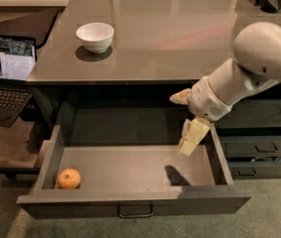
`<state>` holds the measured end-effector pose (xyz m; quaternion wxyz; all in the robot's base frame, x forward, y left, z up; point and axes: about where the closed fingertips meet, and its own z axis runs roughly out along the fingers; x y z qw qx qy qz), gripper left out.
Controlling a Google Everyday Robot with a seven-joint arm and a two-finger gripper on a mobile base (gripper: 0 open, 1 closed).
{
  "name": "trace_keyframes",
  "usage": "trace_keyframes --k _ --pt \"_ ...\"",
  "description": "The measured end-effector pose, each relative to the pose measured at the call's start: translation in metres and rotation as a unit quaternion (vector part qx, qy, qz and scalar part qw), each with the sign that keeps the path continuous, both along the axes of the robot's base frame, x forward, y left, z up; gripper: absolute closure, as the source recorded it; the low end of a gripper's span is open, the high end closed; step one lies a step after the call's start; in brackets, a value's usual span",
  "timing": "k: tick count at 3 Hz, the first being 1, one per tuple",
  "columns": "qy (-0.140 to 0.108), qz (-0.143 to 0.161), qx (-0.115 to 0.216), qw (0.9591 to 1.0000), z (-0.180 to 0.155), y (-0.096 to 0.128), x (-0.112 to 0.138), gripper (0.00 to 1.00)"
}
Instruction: Pick orange can from top drawer and place on counter
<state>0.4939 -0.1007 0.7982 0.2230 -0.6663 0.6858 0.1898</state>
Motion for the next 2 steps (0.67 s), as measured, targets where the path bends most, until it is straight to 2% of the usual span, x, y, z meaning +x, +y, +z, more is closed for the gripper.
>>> trace_keyframes --k 1,2 --pt "0.013 0.03 0.052 0.9981 -0.026 0.035 -0.015 0.0" --pt "0.008 0.039 0.077 0.9962 -0.041 0.073 -0.024 0.0"
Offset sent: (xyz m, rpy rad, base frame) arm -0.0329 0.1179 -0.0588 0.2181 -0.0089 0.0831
